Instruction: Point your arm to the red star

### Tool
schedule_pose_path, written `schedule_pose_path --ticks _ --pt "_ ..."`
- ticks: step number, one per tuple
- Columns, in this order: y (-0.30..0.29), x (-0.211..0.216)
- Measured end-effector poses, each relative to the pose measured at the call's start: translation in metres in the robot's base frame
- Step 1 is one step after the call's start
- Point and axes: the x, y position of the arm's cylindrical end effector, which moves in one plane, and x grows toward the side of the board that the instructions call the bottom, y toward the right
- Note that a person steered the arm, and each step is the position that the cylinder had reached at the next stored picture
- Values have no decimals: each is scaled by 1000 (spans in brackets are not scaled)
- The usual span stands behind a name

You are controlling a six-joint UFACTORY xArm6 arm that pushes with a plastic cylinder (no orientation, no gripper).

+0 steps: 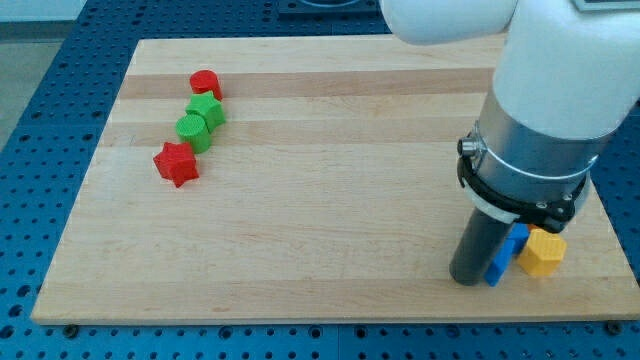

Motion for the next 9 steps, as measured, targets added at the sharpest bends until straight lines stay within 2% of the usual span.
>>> schedule_pose_path --ticks 4,5,9 --pt "28 0" --pt "13 0" --pt "-292 -56"
